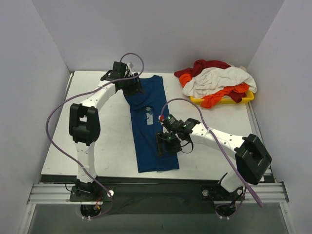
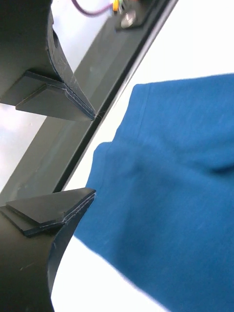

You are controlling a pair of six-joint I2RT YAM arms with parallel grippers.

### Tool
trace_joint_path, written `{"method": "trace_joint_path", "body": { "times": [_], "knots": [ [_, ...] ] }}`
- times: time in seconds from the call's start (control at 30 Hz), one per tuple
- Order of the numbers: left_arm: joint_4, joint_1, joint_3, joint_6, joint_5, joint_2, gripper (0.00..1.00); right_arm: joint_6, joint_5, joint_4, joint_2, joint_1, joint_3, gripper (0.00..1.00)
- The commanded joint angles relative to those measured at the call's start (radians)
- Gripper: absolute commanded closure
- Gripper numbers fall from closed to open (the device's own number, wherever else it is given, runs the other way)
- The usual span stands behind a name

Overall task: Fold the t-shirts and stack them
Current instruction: Rotate the tshirt 90 degrees

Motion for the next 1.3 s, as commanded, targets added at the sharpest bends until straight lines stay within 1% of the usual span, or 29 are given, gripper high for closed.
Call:
{"method": "trace_joint_path", "body": {
  "times": [0.0,0.1,0.2,0.23,0.27,0.33,0.37,0.4,0.47,0.67,0.83,1.0,1.27],
  "knots": [
    [0.009,-0.017,-0.173,0.044,-0.056,-0.244,0.30,0.043,0.086,-0.083,-0.044,-0.007,-0.073,0.43],
    [-0.009,-0.031,-0.327,0.046,-0.071,-0.378,0.30,0.068,0.132,-0.093,-0.077,-0.015,-0.124,0.43],
    [-0.050,-0.061,-0.577,0.018,-0.111,-0.504,0.30,0.077,0.152,-0.103,-0.092,-0.029,-0.149,0.43],
    [-0.057,-0.075,-0.629,0.003,-0.120,-0.534,0.30,0.077,0.154,-0.108,-0.095,-0.032,-0.152,0.43],
    [-0.060,-0.094,-0.669,-0.003,-0.132,-0.588,0.30,0.071,0.155,-0.109,-0.095,-0.036,-0.152,0.43],
    [-0.083,-0.149,-0.764,-0.023,-0.154,-0.631,0.30,0.062,0.158,-0.109,-0.084,-0.047,-0.147,0.44],
    [-0.092,-0.166,-0.786,-0.028,-0.158,-0.656,0.30,0.048,0.158,-0.109,-0.078,-0.056,-0.144,0.44],
    [-0.118,-0.192,-0.806,-0.034,-0.157,-0.662,0.30,0.043,0.158,-0.109,-0.063,-0.067,-0.141,0.45],
    [-0.135,-0.206,-0.856,-0.052,-0.149,-0.676,0.30,0.038,0.157,-0.109,-0.048,-0.076,-0.136,0.46],
    [-0.149,-0.219,-0.932,-0.077,-0.065,-0.659,0.30,0.028,0.146,-0.109,0.001,-0.082,-0.116,0.52],
    [-0.138,-0.235,-0.934,-0.058,0.042,-0.622,0.29,0.014,0.114,-0.111,0.032,-0.089,-0.104,0.59],
    [-0.146,-0.252,-0.941,-0.045,0.128,-0.602,0.29,0.020,0.102,-0.116,0.034,-0.092,-0.106,0.59],
    [-0.190,-0.295,-1.013,-0.064,0.107,-0.620,0.29,0.037,0.097,-0.114,0.011,-0.090,-0.124,0.59]
  ]
}}
